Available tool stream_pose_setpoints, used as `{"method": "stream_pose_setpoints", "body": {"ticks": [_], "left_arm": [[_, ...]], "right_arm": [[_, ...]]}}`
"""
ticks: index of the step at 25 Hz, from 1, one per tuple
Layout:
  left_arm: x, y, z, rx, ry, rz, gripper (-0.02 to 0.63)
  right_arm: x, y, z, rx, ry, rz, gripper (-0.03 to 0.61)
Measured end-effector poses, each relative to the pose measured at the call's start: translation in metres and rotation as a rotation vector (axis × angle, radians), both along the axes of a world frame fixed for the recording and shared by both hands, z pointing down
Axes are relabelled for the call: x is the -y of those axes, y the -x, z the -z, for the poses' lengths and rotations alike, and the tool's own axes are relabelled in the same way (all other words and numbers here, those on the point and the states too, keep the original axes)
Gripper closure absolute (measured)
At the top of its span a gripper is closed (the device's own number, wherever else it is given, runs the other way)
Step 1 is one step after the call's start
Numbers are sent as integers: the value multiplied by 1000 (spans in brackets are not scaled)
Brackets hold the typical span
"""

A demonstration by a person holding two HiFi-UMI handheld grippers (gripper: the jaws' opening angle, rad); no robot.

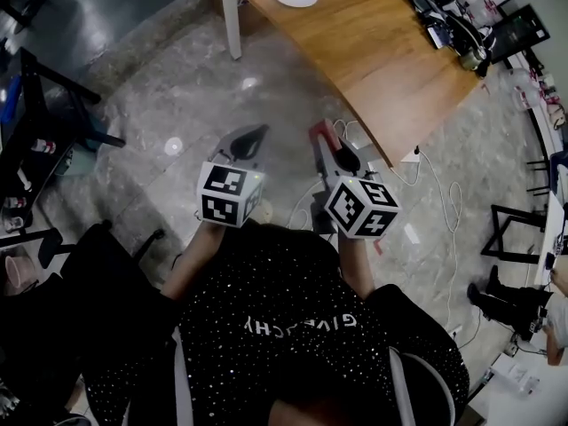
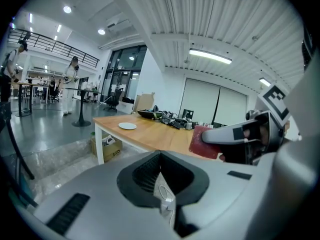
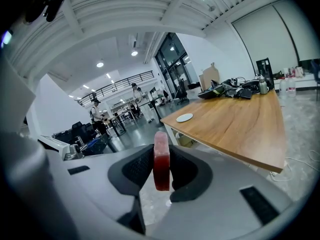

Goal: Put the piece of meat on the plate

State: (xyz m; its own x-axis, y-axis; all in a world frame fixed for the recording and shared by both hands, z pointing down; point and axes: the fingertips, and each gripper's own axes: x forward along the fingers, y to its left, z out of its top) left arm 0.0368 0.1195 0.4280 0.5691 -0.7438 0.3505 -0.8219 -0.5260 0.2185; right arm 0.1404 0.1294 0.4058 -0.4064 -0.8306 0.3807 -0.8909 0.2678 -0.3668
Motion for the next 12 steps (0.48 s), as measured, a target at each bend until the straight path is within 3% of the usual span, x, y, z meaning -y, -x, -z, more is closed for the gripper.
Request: {"method": "stream_pose_setpoints", "body": {"ticks": [12], "left_arm": [[-4,-4,-2,-16,15,9,604]], "right_arm": [[-4,-8,-4,-6,15,-16,482]]}}
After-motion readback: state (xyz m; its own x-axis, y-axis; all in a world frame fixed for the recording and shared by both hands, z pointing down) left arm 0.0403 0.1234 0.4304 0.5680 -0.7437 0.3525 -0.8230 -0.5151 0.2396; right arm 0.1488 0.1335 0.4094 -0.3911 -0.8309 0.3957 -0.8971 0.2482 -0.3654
